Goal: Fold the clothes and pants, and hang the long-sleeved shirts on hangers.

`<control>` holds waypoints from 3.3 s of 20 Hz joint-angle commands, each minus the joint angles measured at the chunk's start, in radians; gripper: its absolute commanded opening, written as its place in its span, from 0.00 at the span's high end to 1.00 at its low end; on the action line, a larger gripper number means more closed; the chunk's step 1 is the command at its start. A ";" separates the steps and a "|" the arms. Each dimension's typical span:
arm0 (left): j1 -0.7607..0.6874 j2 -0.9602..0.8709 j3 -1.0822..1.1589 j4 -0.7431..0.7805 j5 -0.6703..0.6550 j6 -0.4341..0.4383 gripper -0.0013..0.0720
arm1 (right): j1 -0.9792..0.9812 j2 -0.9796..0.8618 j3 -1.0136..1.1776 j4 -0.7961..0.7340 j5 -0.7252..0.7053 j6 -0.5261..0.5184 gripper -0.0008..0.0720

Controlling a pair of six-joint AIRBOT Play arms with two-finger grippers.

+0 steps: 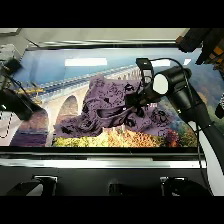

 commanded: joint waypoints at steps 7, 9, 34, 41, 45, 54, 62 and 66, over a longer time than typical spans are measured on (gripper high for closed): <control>-0.388 0.305 -0.365 0.182 -0.099 -0.077 0.96 | 0.000 0.053 0.018 -0.145 0.109 -0.061 0.93; -0.405 0.328 -0.415 0.182 -0.099 -0.076 0.96 | 0.000 0.056 0.018 -0.145 0.109 -0.061 0.93; -0.539 0.150 -0.446 0.143 0.145 -0.079 0.96 | 0.000 0.193 0.018 -0.035 0.008 -0.129 0.93; -0.721 0.069 -0.445 0.156 0.251 -0.056 0.96 | 0.001 0.251 0.018 0.139 -0.008 -0.220 0.93; -0.712 0.072 -0.445 0.231 0.225 -0.056 0.96 | 0.001 0.294 0.019 0.133 0.000 -0.241 0.93; -0.592 0.132 -0.445 0.227 0.299 -0.094 0.96 | 0.001 0.339 0.019 0.179 0.003 -0.222 0.93; -0.758 0.032 -0.445 0.223 0.568 -0.317 0.96 | 0.001 0.336 0.019 0.253 -0.053 -0.192 0.93; -0.827 -0.032 -0.445 0.222 0.623 -0.341 0.96 | 0.001 0.336 0.019 0.253 -0.057 -0.188 0.93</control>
